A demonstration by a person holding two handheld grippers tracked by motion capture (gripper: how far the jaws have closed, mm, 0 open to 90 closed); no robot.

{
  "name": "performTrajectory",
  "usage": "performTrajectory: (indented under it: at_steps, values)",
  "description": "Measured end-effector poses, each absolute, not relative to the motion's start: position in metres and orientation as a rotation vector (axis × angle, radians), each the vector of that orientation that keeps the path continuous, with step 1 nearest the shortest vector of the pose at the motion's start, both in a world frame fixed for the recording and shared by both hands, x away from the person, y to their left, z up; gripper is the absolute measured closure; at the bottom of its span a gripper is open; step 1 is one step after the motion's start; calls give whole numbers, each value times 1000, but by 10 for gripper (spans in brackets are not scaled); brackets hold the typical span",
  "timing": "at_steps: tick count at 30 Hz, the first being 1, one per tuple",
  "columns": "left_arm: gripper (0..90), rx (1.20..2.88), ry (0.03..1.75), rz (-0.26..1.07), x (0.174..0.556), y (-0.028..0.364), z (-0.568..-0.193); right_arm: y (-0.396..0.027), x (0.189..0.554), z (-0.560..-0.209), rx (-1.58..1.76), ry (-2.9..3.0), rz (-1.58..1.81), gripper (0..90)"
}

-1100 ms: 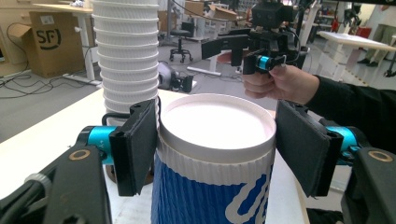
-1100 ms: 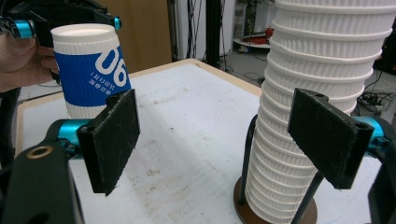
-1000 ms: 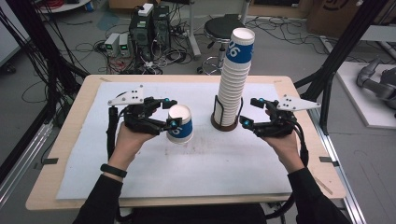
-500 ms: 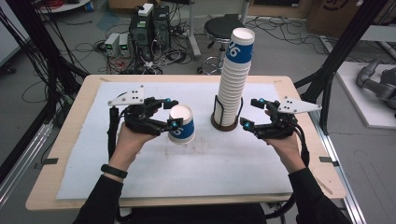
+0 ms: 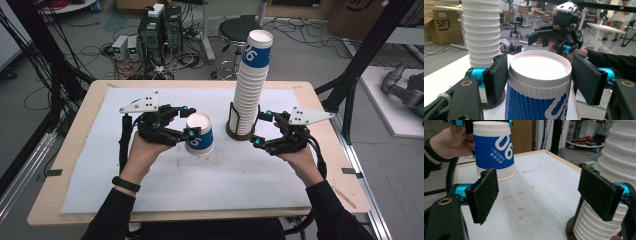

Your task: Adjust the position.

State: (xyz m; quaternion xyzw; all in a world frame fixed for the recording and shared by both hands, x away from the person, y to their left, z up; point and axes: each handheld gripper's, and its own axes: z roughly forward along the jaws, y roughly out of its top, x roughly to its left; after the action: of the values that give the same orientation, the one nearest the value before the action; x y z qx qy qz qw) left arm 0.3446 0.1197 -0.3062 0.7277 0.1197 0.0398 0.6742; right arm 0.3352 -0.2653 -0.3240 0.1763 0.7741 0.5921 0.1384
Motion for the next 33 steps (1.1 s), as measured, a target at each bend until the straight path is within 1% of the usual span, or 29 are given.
performTrajectory:
  at_steps: [17, 33]
  values:
    - [312, 1643, 225, 48, 342, 98, -303, -230, 332, -333, 419, 2393, 1760, 170]
    - [312, 1643, 203, 31, 341, 85, -304, -204, 330, -342, 407, 2453, 1808, 170]
